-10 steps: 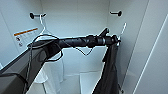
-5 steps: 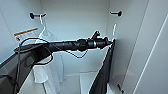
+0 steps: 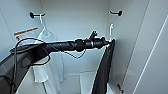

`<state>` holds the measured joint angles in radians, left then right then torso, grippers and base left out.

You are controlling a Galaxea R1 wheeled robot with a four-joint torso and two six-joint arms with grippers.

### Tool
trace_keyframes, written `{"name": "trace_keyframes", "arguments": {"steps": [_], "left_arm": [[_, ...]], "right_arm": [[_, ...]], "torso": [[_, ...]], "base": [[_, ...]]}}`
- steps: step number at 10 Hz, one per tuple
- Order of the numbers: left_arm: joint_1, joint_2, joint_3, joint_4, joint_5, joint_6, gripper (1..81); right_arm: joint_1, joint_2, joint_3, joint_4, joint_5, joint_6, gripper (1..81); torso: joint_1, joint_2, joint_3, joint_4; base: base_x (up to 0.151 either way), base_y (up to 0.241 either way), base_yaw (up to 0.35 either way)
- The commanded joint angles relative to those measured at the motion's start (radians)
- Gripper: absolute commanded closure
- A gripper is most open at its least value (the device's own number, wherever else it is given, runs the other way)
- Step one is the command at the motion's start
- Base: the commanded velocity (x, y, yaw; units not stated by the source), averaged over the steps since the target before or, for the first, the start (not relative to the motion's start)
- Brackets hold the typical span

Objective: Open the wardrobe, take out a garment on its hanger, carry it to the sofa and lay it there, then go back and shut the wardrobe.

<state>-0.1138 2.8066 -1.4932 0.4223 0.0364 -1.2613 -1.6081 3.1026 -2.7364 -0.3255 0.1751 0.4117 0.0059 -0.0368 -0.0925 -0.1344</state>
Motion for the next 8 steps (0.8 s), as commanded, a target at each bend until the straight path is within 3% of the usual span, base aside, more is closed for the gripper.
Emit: {"name": "trace_keyframes", "arguments": {"steps": [1, 8], "left_arm": [[-0.174, -0.002, 0.008, 0.018, -0.032, 0.01, 81.1], [-0.163, -0.022, 0.039, 0.018, -0.032, 0.01, 81.1]], "right_arm": [[0.024, 0.012, 0.009, -0.009, -0.046, -0.005, 1.0], [0.026, 0.012, 0.009, -0.01, -0.046, -0.005, 1.0]], "torso": [[0.0, 0.0, 0.0, 0.0], [-0.001, 0.0, 0.0, 0.0]], "base": [[-0.079, 0.0, 0.0], [-0.122, 0.0, 0.0]]}}
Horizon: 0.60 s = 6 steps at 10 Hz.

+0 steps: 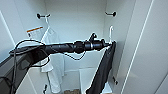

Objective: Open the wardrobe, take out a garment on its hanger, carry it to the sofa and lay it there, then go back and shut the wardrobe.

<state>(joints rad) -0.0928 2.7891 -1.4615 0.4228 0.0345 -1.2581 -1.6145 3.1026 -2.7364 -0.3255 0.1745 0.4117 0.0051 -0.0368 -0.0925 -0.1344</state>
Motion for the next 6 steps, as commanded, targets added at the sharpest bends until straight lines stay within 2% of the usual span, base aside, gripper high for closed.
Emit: {"name": "trace_keyframes", "arguments": {"steps": [1, 6], "left_arm": [[-0.183, -0.008, 0.012, 0.017, -0.031, 0.005, 81.1], [-0.173, -0.026, 0.036, 0.017, -0.031, 0.005, 81.1]], "right_arm": [[0.032, 0.012, 0.009, -0.009, -0.046, -0.004, 1.0], [0.029, 0.014, 0.009, -0.009, -0.046, -0.005, 1.0]], "torso": [[0.0, 0.0, 0.0, 0.0], [0.0, 0.0, 0.0, 0.0]], "base": [[-0.132, 0.0, 0.0], [-0.132, 0.0, 0.0]]}}
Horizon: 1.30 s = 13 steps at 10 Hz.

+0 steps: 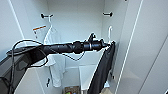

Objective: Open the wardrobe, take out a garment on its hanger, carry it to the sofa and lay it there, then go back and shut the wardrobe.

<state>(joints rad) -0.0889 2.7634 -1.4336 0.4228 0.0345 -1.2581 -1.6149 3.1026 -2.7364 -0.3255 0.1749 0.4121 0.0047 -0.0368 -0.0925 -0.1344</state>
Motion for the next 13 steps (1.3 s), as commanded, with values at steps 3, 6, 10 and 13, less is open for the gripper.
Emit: {"name": "trace_keyframes", "arguments": {"steps": [3, 6, 10, 13], "left_arm": [[-0.168, -0.007, 0.015, 0.017, -0.033, 0.005, 81.1], [-0.165, -0.011, 0.021, 0.017, -0.034, 0.008, 81.1], [-0.146, -0.053, 0.055, 0.025, -0.057, 0.008, 81.1], [-0.14, -0.066, 0.068, 0.025, -0.059, 0.009, 81.1]], "right_arm": [[0.029, 0.014, 0.009, -0.009, -0.046, -0.006, 1.0], [0.028, 0.014, 0.009, -0.009, -0.046, -0.006, 1.0], [0.029, 0.014, 0.009, -0.009, -0.046, -0.006, 1.0], [0.031, 0.014, 0.009, -0.009, -0.046, -0.006, 1.0]], "torso": [[0.0, 0.0, 0.0, 0.0], [0.0, 0.0, 0.0, 0.0], [0.0, 0.0, 0.0, 0.0], [0.0, 0.0, 0.0, 0.0]], "base": [[-0.132, 0.0, 0.0], [-0.132, 0.0, 0.0], [-0.131, 0.0, 0.0], [-0.123, 0.0, 0.0]]}}
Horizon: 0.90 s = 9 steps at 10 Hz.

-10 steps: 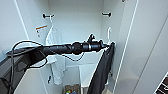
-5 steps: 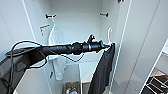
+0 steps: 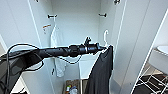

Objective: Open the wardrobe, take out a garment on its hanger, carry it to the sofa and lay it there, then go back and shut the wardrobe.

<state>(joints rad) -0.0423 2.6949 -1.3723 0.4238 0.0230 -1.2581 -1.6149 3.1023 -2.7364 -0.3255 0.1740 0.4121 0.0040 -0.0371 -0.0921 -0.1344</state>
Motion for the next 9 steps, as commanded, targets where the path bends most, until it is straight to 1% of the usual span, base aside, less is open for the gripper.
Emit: {"name": "trace_keyframes", "arguments": {"steps": [1, 2, 5, 7, 9], "left_arm": [[-0.184, 0.004, 0.009, 0.026, -0.048, 0.009, 81.1], [-0.178, 0.004, 0.009, 0.026, -0.049, 0.011, 81.1], [-0.156, -0.006, 0.022, 0.029, -0.049, 0.012, 81.1], [-0.132, -0.045, 0.082, 0.055, -0.048, 0.012, 81.1], [-0.075, -0.098, 0.127, 0.101, -0.055, 0.012, 81.1]], "right_arm": [[0.031, 0.014, 0.009, -0.009, -0.047, -0.006, 1.0], [0.031, 0.014, 0.009, -0.01, -0.047, -0.006, 1.0], [0.034, 0.014, 0.009, -0.01, -0.047, -0.006, 1.0], [0.034, 0.014, 0.009, -0.01, -0.047, -0.006, 1.0], [0.038, 0.014, 0.009, -0.01, -0.047, -0.006, 1.0]], "torso": [[0.0, 0.0, 0.0, 0.0], [0.001, 0.0, 0.0, 0.0], [-0.002, -0.001, 0.0, 0.0], [-0.002, 0.0, 0.0, 0.0], [-0.001, 0.0, 0.0, 0.0]], "base": [[-0.109, 0.0, 0.0], [-0.085, 0.0, 0.0], [0.0, 0.0, 0.0], [0.0, 0.0, 0.0], [0.0, 0.0, 0.0]]}}
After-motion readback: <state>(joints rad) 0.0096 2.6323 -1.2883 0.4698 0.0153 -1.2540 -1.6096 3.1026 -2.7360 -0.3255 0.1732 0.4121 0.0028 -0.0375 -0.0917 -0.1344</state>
